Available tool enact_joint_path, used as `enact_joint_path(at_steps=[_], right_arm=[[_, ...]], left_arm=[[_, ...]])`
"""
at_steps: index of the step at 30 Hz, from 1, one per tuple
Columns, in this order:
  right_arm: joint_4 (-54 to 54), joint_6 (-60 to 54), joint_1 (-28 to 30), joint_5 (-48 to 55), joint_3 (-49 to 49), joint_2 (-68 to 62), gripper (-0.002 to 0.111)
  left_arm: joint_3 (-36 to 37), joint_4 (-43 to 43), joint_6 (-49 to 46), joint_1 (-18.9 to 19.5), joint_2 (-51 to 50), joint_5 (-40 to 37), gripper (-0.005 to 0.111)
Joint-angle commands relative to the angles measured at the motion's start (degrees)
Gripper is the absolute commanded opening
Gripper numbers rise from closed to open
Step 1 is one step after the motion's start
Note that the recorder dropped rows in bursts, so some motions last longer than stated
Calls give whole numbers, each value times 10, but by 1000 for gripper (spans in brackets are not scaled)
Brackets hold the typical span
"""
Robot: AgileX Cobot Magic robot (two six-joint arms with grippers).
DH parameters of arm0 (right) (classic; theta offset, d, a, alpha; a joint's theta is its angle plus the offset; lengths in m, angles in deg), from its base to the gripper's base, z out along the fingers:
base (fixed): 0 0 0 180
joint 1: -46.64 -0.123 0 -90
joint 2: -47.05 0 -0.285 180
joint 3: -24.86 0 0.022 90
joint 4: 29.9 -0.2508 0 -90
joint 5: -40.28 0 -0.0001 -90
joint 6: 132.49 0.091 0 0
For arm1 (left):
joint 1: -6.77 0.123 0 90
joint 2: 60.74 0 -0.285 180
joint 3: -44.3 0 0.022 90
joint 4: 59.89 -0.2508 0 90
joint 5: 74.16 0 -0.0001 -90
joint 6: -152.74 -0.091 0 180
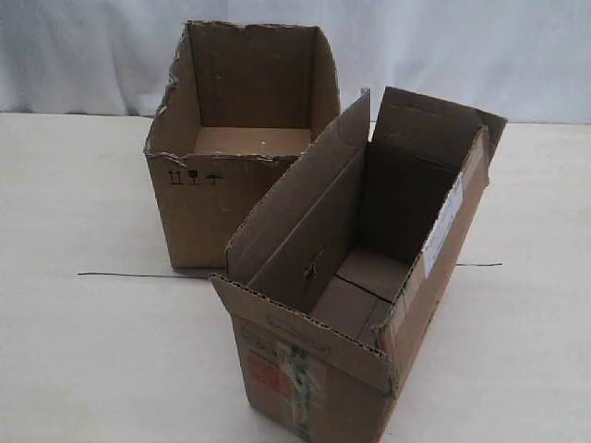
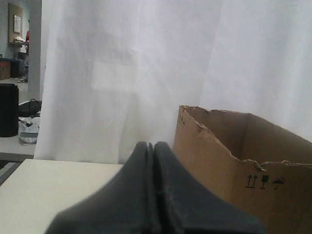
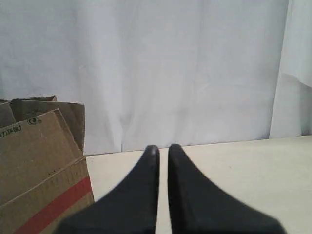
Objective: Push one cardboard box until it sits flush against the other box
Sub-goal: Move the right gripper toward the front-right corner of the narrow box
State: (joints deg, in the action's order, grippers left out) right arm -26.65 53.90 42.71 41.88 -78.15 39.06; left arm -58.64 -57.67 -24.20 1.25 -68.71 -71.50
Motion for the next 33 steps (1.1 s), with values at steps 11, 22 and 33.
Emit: enact_joint_path(at_steps=[11, 22, 33], right_arm=[[-470, 141, -2, -57, 2, 2, 5], [-472, 127, -2, -58, -9, 1, 5], [-102, 94, -2, 224, -306, -281, 5]], left_arm=[[2, 0, 3, -5, 2, 5, 0], [2, 0, 3, -5, 2, 5, 0], [2, 0, 3, -5, 2, 5, 0]])
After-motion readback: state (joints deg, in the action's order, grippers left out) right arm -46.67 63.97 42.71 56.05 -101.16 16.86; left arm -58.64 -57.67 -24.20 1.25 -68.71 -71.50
